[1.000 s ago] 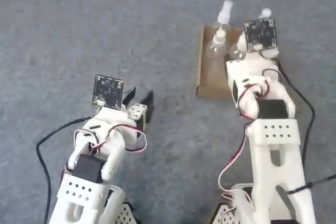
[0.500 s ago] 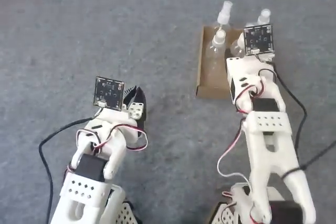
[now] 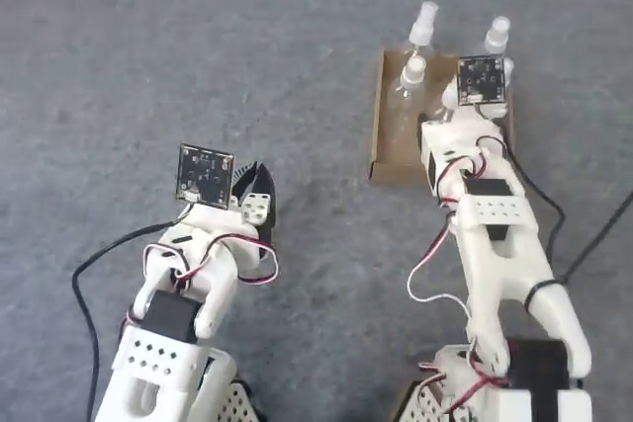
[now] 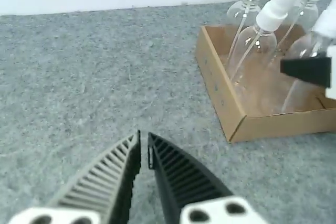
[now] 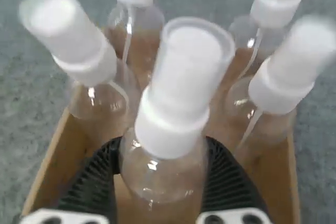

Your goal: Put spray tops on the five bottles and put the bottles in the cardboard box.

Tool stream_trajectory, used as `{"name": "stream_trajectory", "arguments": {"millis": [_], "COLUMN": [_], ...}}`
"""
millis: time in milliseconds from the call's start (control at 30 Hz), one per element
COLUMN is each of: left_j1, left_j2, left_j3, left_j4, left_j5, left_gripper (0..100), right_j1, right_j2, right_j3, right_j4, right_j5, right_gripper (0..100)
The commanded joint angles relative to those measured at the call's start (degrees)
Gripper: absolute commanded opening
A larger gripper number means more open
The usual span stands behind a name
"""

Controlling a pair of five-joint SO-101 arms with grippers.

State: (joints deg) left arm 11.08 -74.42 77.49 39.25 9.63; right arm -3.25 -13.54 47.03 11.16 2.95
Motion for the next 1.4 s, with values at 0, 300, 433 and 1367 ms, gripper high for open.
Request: {"name": "stream_trajectory", "arguments": {"millis": [0, 300, 433, 1367], "left_j1": [-0.2, -0.2, -0.2, -0.2], "left_j2": [-1.1, -1.1, -1.1, -1.1], "left_j3": [-0.5, -0.5, -0.5, -0.5], "left_j4": [-1.7, -1.7, -1.7, -1.7], "left_j5": [0.3, 0.3, 0.3, 0.3], "left_gripper": [1, 1, 1, 1], "right_j1": [0.4, 0.2, 0.2, -1.6], "right_j2": [0.6, 2.6, 2.6, -3.8], "right_j3": [-3.0, -3.0, -3.0, -3.0], "right_j4": [-1.8, -1.8, -1.8, 2.2], "right_j5": [-0.4, -0.4, -0.4, -0.4], "right_gripper": [0.6, 0.7, 0.7, 18.8]}}
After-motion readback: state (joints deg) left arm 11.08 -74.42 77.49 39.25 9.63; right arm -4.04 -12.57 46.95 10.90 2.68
